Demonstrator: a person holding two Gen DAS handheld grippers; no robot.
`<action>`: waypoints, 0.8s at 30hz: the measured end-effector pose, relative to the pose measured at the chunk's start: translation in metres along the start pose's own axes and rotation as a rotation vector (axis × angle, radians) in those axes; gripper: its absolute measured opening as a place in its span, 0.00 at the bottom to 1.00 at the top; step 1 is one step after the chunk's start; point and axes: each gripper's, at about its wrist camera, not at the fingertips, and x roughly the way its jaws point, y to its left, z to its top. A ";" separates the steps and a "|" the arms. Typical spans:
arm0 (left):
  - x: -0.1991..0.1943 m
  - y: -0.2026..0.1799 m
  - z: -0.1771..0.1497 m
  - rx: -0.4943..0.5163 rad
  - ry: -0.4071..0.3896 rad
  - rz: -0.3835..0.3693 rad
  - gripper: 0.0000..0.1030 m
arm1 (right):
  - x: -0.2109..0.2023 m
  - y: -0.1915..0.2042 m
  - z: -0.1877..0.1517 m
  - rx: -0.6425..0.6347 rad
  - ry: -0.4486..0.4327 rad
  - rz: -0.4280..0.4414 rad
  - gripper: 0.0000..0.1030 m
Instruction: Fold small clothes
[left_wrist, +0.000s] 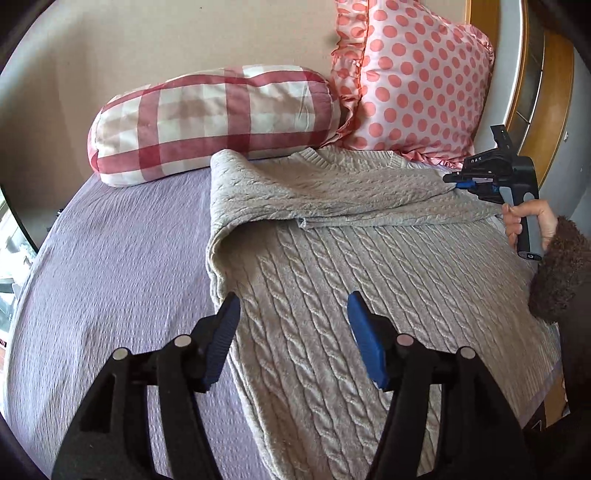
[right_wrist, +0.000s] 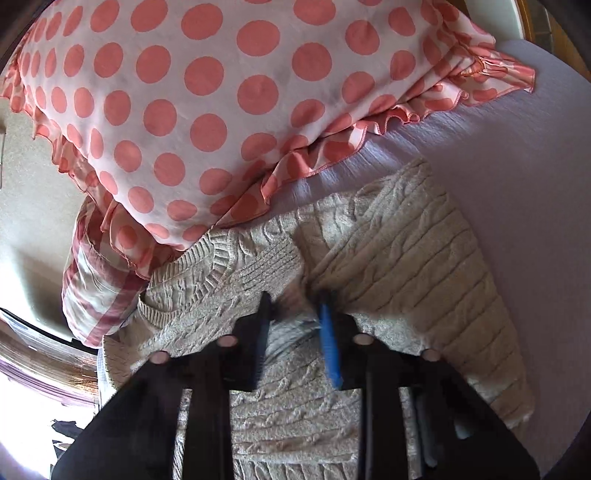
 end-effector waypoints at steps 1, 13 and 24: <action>0.000 0.003 0.000 -0.015 0.002 0.000 0.59 | -0.008 0.001 0.000 -0.005 -0.029 0.017 0.10; -0.007 0.026 -0.028 -0.164 0.059 -0.118 0.63 | -0.071 -0.026 -0.028 -0.045 -0.061 -0.133 0.21; -0.041 0.032 -0.097 -0.254 0.092 -0.284 0.73 | -0.186 -0.074 -0.158 -0.154 -0.045 -0.041 0.48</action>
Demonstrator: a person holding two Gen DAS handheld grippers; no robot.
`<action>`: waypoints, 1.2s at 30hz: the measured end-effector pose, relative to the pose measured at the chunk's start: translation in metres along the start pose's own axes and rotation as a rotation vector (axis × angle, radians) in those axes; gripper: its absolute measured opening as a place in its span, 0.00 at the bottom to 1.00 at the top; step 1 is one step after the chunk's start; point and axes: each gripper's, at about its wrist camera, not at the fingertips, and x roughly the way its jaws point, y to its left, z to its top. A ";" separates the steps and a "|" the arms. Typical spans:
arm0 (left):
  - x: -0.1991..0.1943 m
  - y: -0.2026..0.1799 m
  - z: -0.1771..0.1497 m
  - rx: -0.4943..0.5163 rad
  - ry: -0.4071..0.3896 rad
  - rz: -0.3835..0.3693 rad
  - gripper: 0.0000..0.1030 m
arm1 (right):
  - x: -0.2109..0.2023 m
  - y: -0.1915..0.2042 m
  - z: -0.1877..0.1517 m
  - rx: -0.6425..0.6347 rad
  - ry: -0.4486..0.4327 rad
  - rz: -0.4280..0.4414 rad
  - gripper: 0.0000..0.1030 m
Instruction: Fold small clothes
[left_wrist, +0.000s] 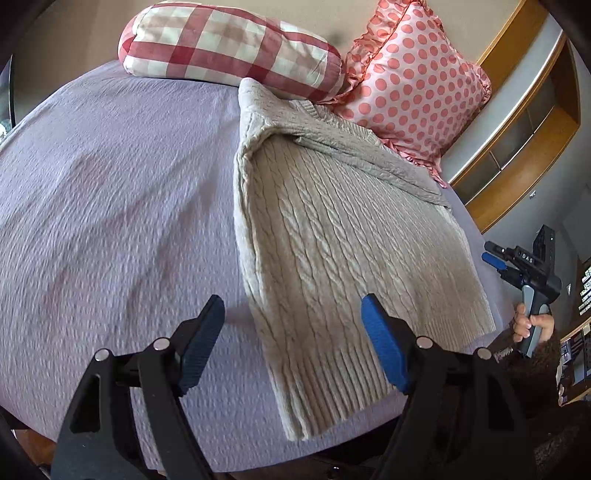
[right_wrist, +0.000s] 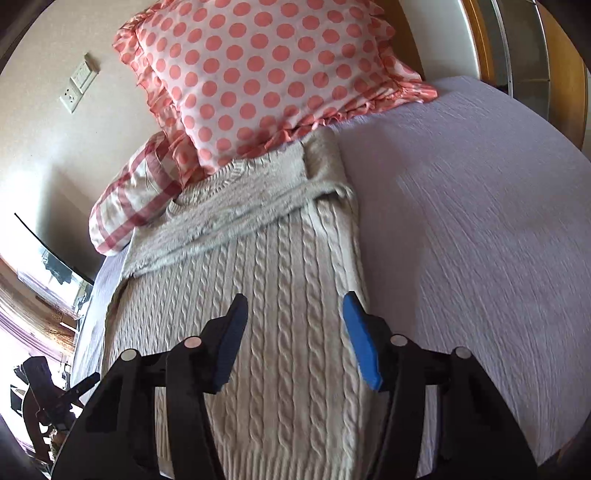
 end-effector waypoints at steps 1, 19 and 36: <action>-0.002 -0.002 -0.005 0.005 -0.007 -0.003 0.73 | -0.003 -0.007 -0.011 0.016 0.009 0.002 0.46; -0.007 -0.016 -0.023 -0.013 0.008 -0.110 0.09 | -0.056 -0.007 -0.053 0.057 -0.150 0.299 0.08; 0.109 0.036 0.258 -0.175 -0.125 0.072 0.08 | 0.111 0.004 0.185 0.296 -0.204 0.266 0.08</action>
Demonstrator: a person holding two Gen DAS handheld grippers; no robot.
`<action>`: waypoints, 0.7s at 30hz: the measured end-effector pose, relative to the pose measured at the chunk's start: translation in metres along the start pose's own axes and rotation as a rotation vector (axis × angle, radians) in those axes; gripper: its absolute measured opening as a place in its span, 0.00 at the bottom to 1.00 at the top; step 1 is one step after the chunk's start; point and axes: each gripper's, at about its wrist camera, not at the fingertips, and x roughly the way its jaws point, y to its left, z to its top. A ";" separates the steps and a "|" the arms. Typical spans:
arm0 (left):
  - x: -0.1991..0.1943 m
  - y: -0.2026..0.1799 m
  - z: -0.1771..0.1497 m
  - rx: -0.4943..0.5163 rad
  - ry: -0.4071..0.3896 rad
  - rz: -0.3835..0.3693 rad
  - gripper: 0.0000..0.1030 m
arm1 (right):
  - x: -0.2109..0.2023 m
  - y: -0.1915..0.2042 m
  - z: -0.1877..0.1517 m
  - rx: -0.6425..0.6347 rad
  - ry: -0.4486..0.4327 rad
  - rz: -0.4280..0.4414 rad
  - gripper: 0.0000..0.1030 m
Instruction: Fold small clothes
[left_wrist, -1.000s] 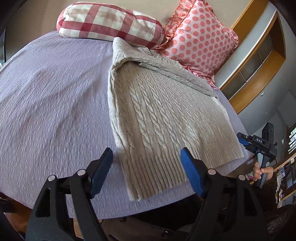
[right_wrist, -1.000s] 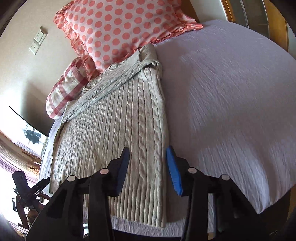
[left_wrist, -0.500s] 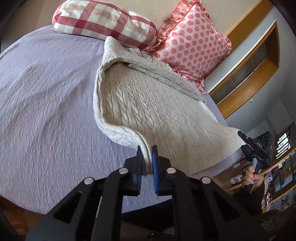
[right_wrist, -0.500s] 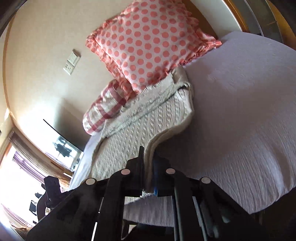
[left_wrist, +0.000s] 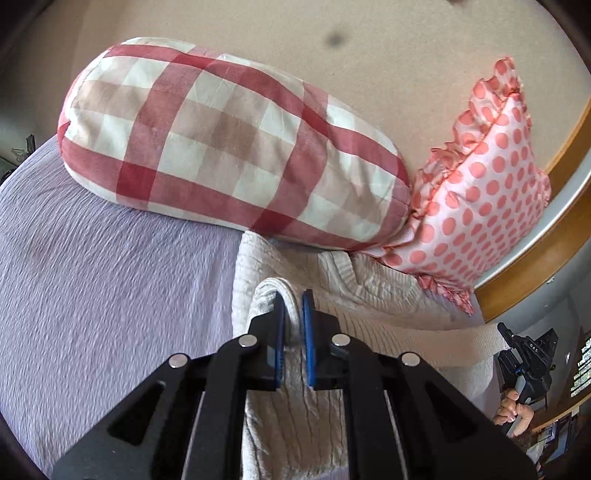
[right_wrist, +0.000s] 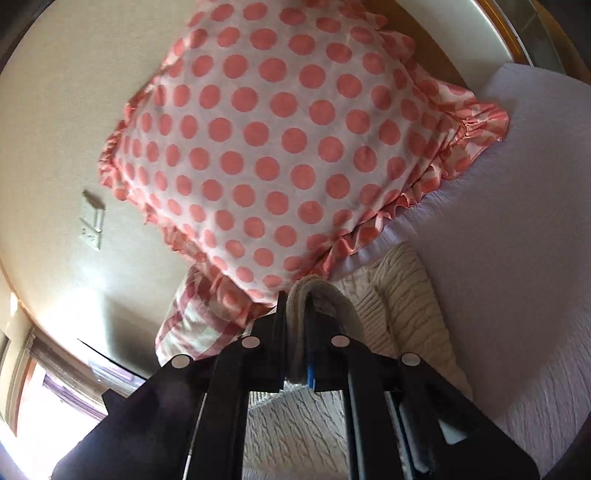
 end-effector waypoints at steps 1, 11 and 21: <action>0.014 0.001 0.008 -0.002 0.012 0.018 0.08 | 0.016 -0.007 0.006 0.030 0.009 -0.037 0.08; 0.067 0.007 0.035 -0.017 0.057 0.053 0.17 | 0.076 -0.037 0.028 0.205 0.096 -0.177 0.21; -0.006 0.047 -0.007 -0.048 0.048 -0.050 0.60 | 0.013 0.017 -0.014 -0.120 0.011 -0.059 0.91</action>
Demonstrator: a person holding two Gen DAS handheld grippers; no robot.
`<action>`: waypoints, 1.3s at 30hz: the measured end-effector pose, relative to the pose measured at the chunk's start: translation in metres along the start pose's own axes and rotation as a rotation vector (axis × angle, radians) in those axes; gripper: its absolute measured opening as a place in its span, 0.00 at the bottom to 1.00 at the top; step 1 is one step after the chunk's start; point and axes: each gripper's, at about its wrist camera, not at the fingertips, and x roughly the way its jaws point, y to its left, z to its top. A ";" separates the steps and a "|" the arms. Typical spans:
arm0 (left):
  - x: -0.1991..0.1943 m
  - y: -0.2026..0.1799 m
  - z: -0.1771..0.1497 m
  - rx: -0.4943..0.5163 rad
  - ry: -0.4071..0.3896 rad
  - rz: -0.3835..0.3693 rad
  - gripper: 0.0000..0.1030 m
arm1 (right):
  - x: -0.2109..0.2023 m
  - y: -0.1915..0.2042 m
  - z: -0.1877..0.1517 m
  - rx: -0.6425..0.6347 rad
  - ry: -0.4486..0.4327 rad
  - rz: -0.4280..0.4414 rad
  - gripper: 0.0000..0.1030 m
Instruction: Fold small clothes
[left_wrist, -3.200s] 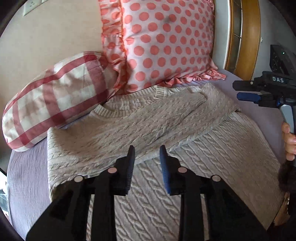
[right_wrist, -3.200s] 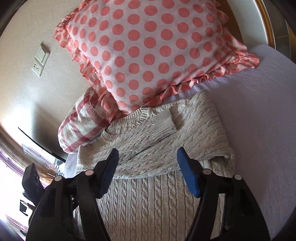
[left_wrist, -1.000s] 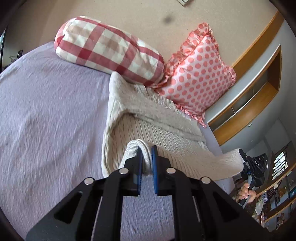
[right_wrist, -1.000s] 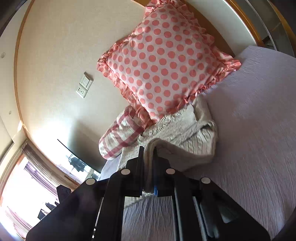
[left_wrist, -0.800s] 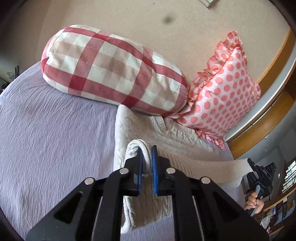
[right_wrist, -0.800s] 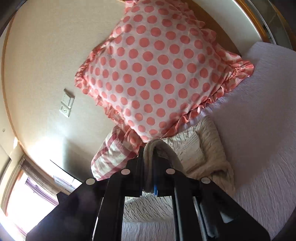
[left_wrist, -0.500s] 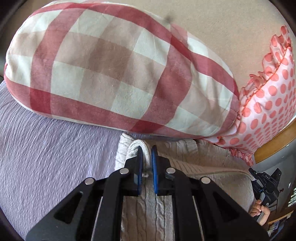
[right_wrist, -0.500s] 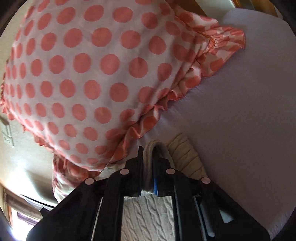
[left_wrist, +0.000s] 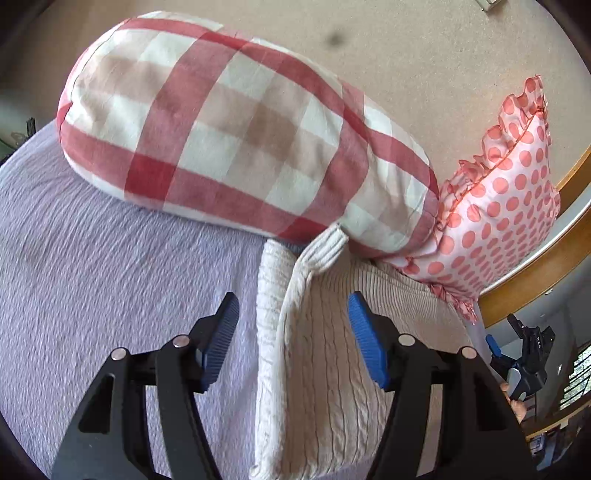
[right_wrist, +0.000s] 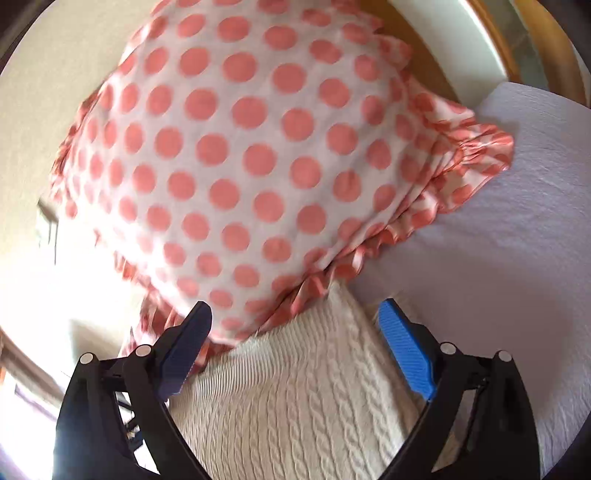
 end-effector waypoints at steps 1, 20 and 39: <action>0.003 0.002 -0.008 -0.005 0.028 -0.016 0.60 | 0.005 0.006 -0.012 -0.029 0.044 0.007 0.91; 0.022 -0.101 0.001 -0.067 0.098 -0.199 0.14 | -0.022 0.004 -0.017 -0.045 -0.049 0.062 0.91; 0.060 -0.329 -0.118 0.635 0.115 -0.283 0.53 | -0.040 -0.049 0.025 -0.040 0.049 0.054 0.72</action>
